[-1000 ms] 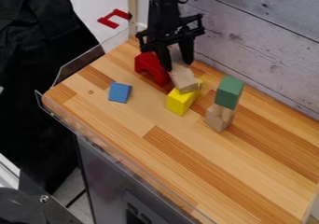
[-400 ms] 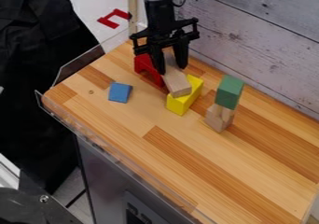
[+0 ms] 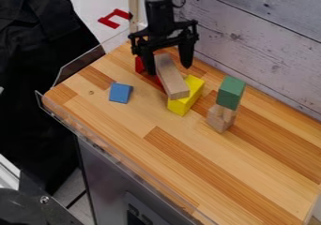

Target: Put the rectangle block on top of the red arch and yellow block

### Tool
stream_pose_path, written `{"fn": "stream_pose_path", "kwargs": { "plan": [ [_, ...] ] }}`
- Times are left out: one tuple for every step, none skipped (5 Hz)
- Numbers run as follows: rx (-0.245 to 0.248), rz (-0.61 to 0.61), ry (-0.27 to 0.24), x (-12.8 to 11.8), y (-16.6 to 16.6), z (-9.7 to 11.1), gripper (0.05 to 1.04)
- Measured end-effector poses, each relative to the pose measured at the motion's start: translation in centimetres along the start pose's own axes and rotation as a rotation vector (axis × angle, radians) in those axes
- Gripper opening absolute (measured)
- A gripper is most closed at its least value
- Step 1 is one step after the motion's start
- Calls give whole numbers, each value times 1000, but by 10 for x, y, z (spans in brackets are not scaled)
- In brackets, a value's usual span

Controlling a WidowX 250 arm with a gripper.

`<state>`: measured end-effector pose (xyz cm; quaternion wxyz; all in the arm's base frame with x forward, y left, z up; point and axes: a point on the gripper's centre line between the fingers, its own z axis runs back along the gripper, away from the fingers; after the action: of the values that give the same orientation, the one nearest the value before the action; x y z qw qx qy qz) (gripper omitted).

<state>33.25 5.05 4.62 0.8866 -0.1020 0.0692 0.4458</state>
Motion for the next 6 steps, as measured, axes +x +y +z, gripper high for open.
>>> {"fn": "stream_pose_path", "kwargs": {
  "plan": [
    [-11, -52, -94, 4, -8, 39, 1000],
    [13, -147, -142, -4, -14, 65, 1000],
    [24, -382, -147, -27, -23, 74, 999],
    [8, -585, -147, -63, -18, 74, 999],
    [18, -683, -118, -87, -13, 79, 1000],
    [97, -709, -103, -98, -5, 81, 1000]
  ]
}}
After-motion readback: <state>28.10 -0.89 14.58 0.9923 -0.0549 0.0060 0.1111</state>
